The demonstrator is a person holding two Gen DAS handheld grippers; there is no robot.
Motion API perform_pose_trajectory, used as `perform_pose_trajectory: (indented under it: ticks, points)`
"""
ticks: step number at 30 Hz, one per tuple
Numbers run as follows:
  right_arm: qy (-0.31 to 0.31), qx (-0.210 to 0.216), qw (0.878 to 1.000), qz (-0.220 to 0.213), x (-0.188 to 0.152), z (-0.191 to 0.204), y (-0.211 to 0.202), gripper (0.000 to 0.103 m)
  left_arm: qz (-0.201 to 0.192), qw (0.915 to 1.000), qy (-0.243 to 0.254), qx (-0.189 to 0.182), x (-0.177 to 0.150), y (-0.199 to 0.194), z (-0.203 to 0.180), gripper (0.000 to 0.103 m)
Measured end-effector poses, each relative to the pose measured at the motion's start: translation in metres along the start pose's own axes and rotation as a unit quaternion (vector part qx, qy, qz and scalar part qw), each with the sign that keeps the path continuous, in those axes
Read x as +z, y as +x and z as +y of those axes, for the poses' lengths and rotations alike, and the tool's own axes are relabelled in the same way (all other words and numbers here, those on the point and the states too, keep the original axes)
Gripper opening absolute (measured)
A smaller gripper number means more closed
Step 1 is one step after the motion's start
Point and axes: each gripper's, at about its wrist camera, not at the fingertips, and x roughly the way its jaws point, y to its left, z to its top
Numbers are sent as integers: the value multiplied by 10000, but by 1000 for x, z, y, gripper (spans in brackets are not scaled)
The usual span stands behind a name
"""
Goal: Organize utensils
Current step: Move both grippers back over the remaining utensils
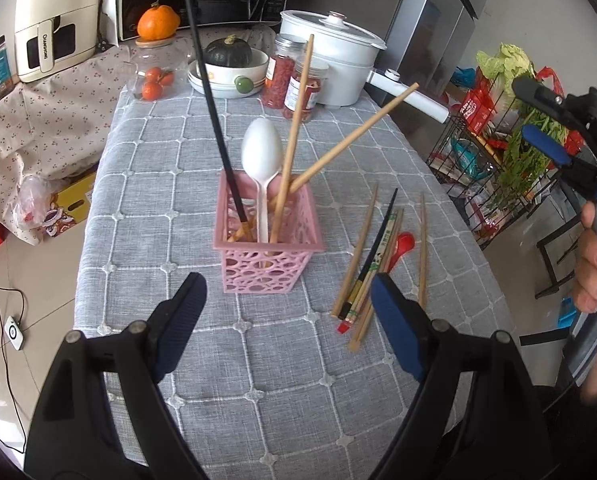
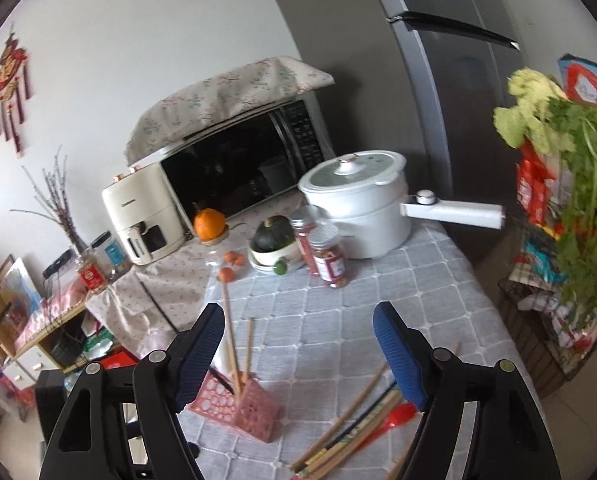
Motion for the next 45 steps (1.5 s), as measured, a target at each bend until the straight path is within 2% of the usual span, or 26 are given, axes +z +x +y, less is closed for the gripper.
perform_pose_trajectory:
  ticks: [6,13,20,22,27,32,34,41,45]
  points:
    - [617,-976,9908,702,-9,-64,9,81,102,9989,465,-49,0,11,-37,84]
    - [850,-1401,9717,1703,-30,-122,31,85,316,9941,1026,166,12,37,-79,84]
    - [963,-1544,9561,2297,-42,-157,45,85,449,9862,1543,408,23,66,-125,84]
    - [1010,-1603,9531,2361,-43,-165,49,86,522,9844,1642,355,27,76,-139,76]
    - [1281,-1630,9464,2477,-43,-184,56,86,797,9777,1924,289,37,111,-169,43]
    - [1157,-1731,9429,2599,-43,-184,67,86,1234,9761,1763,307,52,157,-176,24]
    - [1186,-1725,9415,2641,-44,-187,72,85,1342,9752,1716,394,59,174,-175,21]
    - [1374,-1731,9379,2673,-45,-197,78,85,1431,9760,1353,929,80,216,-155,20]
    - [1449,-1736,9361,2695,-45,-201,80,85,1531,9757,1242,960,82,235,-150,20]
